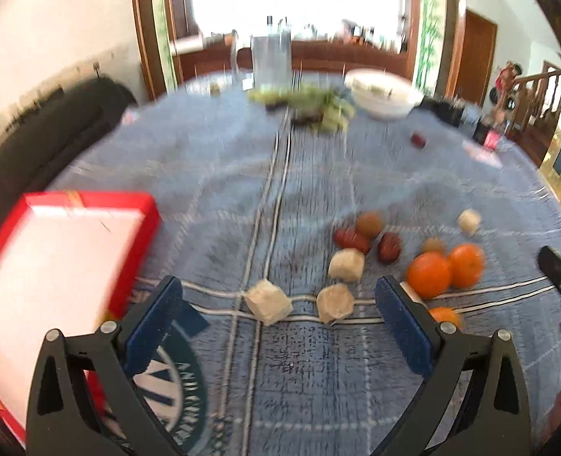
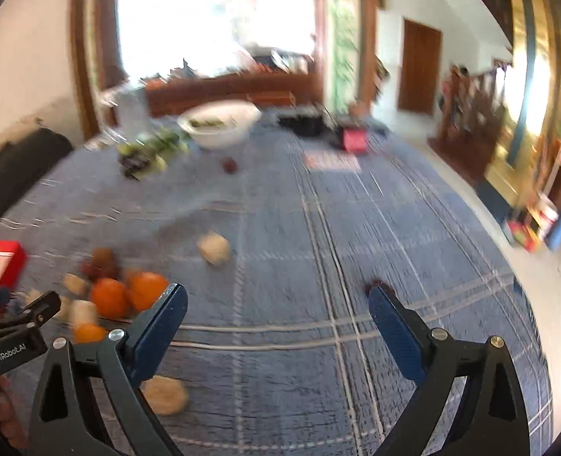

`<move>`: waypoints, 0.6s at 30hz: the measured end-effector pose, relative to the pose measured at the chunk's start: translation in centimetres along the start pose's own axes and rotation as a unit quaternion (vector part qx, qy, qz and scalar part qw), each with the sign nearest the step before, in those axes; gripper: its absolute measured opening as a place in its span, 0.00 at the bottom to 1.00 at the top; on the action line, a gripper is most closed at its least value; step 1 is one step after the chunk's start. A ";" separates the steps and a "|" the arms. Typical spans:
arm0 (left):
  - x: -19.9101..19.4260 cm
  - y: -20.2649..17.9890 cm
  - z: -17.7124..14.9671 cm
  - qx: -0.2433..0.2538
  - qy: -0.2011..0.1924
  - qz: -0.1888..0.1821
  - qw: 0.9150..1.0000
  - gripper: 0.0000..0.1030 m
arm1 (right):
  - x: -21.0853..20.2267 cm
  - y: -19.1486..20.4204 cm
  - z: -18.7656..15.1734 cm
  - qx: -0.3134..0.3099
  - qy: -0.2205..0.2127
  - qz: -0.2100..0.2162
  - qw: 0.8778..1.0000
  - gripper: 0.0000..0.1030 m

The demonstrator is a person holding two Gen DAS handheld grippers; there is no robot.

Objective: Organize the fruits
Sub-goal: 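Move both tools over the pile of fruit and snacks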

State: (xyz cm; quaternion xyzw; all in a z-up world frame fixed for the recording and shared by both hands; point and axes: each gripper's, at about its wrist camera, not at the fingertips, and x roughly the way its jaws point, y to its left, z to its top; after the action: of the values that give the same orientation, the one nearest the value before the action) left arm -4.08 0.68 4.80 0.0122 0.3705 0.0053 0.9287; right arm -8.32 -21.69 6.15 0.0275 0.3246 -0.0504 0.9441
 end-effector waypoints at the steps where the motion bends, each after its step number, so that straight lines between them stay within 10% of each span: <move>1: -0.9 -0.1 0.2 0.004 -0.011 0.002 1.000 0.99 | -0.4 0.0 0.1 0.003 -0.008 0.014 1.000 0.93; 18: -3.1 -0.3 -0.1 0.004 -0.024 0.005 1.000 0.99 | -1.8 1.8 -0.2 -0.036 -0.029 0.064 0.997 0.79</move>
State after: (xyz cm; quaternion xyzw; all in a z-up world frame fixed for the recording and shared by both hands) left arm -6.42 0.34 6.88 0.0181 0.3477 0.0086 0.9374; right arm -9.64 -19.71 7.08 0.0124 0.2964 0.0211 0.9548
